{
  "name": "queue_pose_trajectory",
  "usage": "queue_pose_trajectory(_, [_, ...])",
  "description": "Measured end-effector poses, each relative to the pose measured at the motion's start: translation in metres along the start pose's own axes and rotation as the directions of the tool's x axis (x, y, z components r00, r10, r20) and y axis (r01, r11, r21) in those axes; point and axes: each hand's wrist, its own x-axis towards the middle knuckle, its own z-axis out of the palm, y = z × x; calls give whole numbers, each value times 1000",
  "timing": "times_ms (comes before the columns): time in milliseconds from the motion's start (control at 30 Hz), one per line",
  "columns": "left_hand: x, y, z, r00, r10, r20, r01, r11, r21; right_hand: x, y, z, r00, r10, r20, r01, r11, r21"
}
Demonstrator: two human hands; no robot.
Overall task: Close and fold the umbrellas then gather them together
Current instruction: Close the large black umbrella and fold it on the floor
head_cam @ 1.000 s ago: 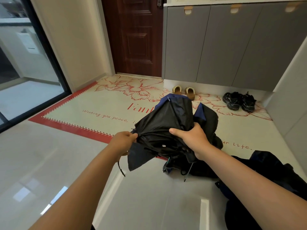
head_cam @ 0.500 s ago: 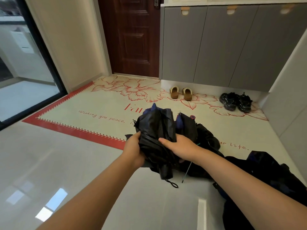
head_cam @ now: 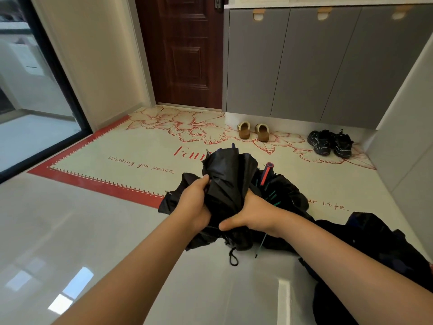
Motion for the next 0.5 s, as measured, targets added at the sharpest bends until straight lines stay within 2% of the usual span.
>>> queue_pose_trajectory(133, [-7, 21, -4, 994, 105, 33, -110, 963, 245, 6, 1, 8, 979, 16, -205, -12, 1000, 18])
queue_pose_trajectory(233, [-14, 43, -17, 974, 222, 38, -215, 864, 456, 9, 1, 6, 926, 25, -376, -14, 999, 31])
queue_pose_trajectory(300, [-17, 52, -31, 958, 286, 9, -235, 770, 593, 10, 2, 4, 895, 41, -444, -9, 997, 75])
queue_pose_trajectory(433, [-18, 50, -51, 967, 247, -69, -93, 588, 804, 12, 1, 5, 837, 47, -545, 16, 994, 111])
queue_pose_trajectory(500, [-14, 43, -53, 971, 191, -144, 7, 577, 817, 12, -4, 7, 816, 26, -578, 61, 990, 131])
